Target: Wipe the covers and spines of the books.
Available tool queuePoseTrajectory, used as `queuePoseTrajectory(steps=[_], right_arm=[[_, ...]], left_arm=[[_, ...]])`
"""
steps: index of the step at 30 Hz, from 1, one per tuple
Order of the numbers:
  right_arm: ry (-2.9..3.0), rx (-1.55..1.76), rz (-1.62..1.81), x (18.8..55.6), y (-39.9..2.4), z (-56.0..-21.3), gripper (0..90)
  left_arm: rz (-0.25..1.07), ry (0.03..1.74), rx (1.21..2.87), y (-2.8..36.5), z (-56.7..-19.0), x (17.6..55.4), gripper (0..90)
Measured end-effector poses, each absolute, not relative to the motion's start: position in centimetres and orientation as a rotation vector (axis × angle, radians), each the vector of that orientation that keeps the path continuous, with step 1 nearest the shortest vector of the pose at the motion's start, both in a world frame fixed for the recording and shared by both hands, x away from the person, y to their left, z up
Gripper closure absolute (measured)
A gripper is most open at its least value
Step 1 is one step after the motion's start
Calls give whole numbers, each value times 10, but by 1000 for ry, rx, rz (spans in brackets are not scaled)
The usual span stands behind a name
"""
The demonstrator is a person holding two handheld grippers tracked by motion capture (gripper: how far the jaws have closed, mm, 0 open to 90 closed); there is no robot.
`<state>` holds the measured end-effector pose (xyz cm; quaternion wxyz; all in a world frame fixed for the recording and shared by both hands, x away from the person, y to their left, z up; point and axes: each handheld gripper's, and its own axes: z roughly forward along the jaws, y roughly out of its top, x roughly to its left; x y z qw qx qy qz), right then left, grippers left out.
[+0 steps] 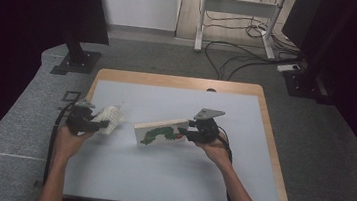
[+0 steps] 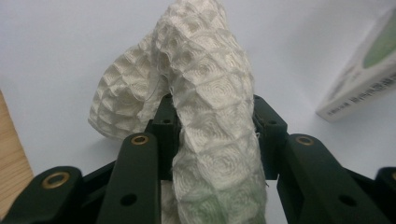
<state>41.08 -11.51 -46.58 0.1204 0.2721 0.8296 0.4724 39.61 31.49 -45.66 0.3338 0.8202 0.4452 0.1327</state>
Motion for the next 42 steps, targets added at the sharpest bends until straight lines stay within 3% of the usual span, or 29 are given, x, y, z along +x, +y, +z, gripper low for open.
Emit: queuePoseTrajectory(steps=[15,23,27,30,42], right_arm=[[2426,793,1378,410,-115,-465,517],[2427,797,1385,410,-115,-466,496],[2428,799,1386,410,-114,-466,493],[2428,800,1385,410,-114,-466,493],[2435,810,1400,411,-116,-466,506]], left_arm=[[318,1233,2122,309,-495,414,549],[342,1245,2112,315,-483,407,306],[356,1223,2090,317,-471,399,235],[354,1190,2080,317,-461,392,233],[286,952,2172,273,-440,365,371]])
